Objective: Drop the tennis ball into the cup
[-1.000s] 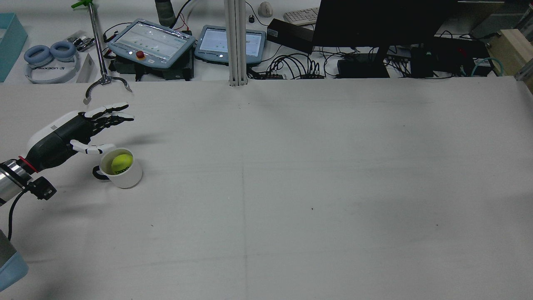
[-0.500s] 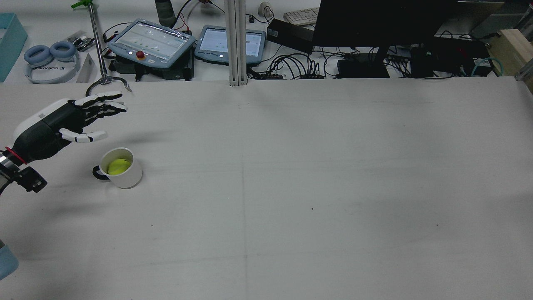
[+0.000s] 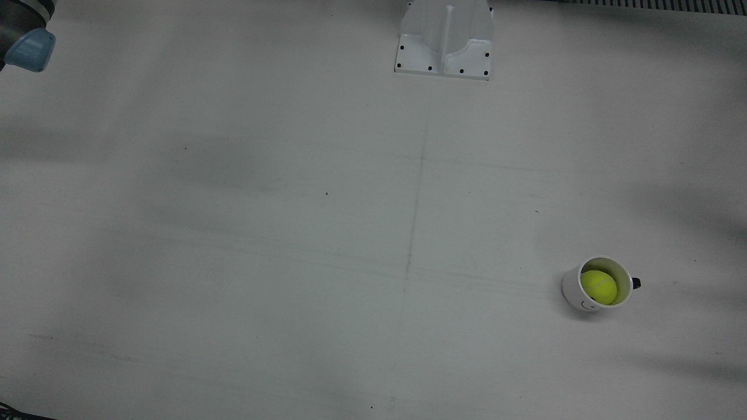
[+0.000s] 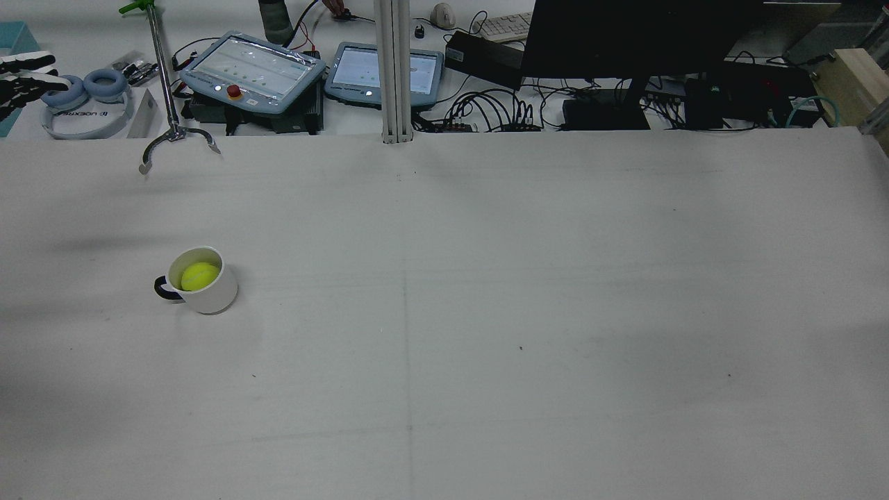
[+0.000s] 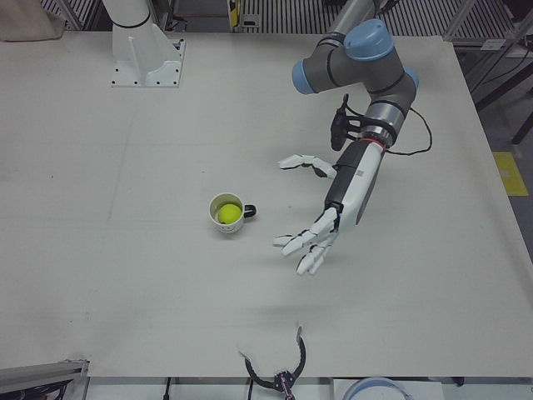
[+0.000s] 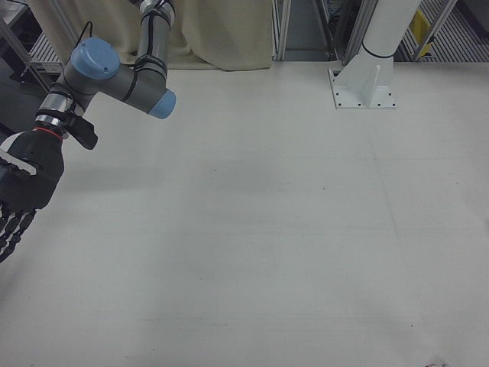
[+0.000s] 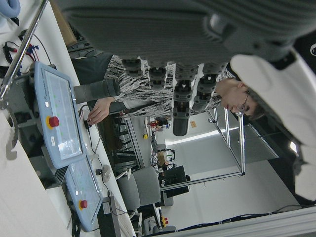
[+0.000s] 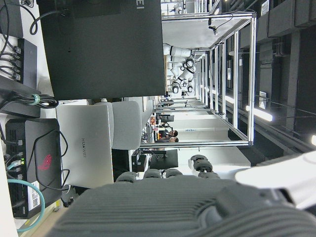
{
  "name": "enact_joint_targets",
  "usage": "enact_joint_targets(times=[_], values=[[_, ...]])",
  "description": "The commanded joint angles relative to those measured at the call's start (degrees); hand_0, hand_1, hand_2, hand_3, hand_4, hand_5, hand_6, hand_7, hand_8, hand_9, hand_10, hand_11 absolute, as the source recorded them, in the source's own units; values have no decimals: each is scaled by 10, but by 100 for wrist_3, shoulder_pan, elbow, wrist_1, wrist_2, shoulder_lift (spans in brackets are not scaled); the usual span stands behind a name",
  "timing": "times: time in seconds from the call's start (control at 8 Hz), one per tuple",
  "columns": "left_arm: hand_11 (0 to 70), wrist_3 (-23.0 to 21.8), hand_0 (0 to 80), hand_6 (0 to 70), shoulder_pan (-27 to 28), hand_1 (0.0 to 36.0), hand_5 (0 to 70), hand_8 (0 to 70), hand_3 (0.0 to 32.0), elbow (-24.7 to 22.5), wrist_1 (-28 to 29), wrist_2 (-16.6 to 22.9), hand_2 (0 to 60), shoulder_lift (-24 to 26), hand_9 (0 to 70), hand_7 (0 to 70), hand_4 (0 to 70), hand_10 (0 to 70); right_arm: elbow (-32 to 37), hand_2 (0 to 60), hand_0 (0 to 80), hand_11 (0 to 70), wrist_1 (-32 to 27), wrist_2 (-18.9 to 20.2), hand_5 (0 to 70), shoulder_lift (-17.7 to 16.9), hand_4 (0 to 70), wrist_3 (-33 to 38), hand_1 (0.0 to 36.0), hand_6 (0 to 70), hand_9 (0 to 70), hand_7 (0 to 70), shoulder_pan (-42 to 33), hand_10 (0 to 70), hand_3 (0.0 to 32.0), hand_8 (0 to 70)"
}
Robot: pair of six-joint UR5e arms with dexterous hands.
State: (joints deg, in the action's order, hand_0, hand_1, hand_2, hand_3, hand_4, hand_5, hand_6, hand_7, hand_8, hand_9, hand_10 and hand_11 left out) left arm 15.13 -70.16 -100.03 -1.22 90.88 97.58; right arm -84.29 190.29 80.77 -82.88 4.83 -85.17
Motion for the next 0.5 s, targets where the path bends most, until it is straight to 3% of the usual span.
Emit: enact_joint_targets(times=[0.0, 0.12, 0.25, 0.38], values=[[91, -404, 378, 437, -875, 62, 88, 123, 0, 492, 446, 247, 257, -238, 91, 226, 266, 62, 0, 0, 0, 0, -9, 0, 0, 0, 0, 0, 0, 0, 0, 0, 0, 0, 0, 0], [91, -536, 423, 266, -877, 98, 68, 87, 0, 746, 596, 203, 223, -248, 89, 229, 226, 59, 0, 0, 0, 0, 0, 0, 0, 0, 0, 0, 0, 0, 0, 0, 0, 0, 0, 0], [85, -546, 452, 320, -885, 115, 87, 99, 0, 687, 606, 203, 227, -257, 79, 173, 179, 53, 0, 0, 0, 0, 0, 0, 0, 0, 0, 0, 0, 0, 0, 0, 0, 0, 0, 0], [61, -659, 464, 265, -903, 137, 86, 83, 0, 678, 736, 202, 212, -344, 58, 108, 118, 34, 0, 0, 0, 0, 0, 0, 0, 0, 0, 0, 0, 0, 0, 0, 0, 0, 0, 0]])
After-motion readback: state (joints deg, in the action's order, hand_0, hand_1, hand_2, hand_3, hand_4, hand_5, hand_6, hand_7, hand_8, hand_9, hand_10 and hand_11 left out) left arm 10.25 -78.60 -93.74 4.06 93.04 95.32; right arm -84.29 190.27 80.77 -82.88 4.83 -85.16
